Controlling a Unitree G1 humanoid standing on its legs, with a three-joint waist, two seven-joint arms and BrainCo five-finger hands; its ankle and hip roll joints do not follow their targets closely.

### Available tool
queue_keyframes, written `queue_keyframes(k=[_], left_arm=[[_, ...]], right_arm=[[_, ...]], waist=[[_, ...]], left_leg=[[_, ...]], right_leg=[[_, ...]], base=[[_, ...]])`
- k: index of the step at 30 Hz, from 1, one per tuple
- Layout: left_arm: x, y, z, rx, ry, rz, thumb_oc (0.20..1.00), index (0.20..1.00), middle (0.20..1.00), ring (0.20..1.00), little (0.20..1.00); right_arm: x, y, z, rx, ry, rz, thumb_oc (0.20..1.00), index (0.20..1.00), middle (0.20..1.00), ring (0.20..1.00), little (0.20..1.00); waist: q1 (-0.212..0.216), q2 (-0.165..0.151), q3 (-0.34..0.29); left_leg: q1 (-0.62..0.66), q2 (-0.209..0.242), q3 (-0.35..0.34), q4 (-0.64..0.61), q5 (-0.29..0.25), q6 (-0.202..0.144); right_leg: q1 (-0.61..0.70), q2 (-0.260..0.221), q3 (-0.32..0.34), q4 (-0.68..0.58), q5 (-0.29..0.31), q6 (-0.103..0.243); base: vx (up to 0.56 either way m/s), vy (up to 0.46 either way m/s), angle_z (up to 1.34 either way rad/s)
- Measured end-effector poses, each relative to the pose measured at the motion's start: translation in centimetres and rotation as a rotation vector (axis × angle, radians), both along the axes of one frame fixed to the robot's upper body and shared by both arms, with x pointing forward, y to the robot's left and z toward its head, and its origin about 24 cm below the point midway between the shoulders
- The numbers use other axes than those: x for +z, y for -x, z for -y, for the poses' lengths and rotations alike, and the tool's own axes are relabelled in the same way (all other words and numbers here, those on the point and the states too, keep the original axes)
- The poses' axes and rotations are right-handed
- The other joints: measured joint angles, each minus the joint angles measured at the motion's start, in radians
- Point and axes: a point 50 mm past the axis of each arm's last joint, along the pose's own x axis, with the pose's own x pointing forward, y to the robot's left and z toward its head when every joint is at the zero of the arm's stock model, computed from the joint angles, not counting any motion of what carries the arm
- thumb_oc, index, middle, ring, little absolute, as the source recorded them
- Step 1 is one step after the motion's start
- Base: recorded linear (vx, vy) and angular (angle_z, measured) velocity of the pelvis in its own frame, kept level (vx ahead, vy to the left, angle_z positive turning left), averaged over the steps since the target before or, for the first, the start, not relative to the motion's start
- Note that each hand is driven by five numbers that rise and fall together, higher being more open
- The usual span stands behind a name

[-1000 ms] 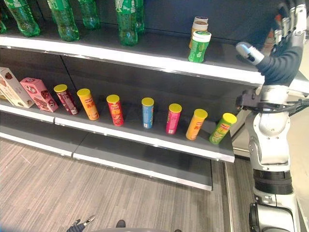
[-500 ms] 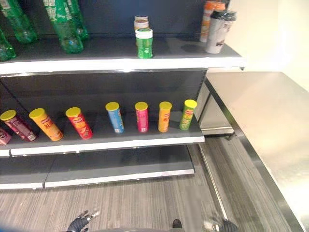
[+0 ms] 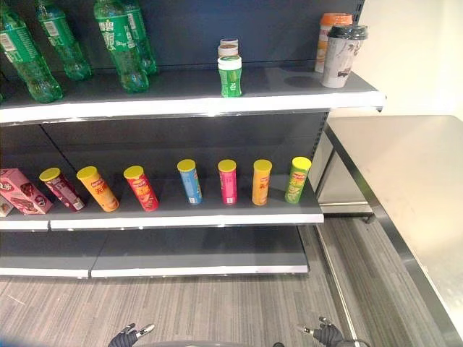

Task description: Put the goods on the table back onto the shelves and tidy them up.

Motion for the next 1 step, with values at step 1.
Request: queue_keyframes(k=[1], left_arm=[[-0.09, 0.21, -0.02, -0.012, -0.006, -0.014, 1.0, 1.0, 1.0, 1.0, 1.0]], right_arm=[[-0.04, 0.13, -0.02, -0.001, -0.001, -0.004, 1.0, 1.0, 1.0, 1.0, 1.0]], waist=[[-0.002, -0.003, 0.0]], left_leg=[[0.0, 0.001, 0.0, 0.0, 0.001, -0.002]], right_leg=[[0.0, 0.001, 0.0, 0.0, 0.0, -0.001]], base=[[0.03, -0.037, -0.03]])
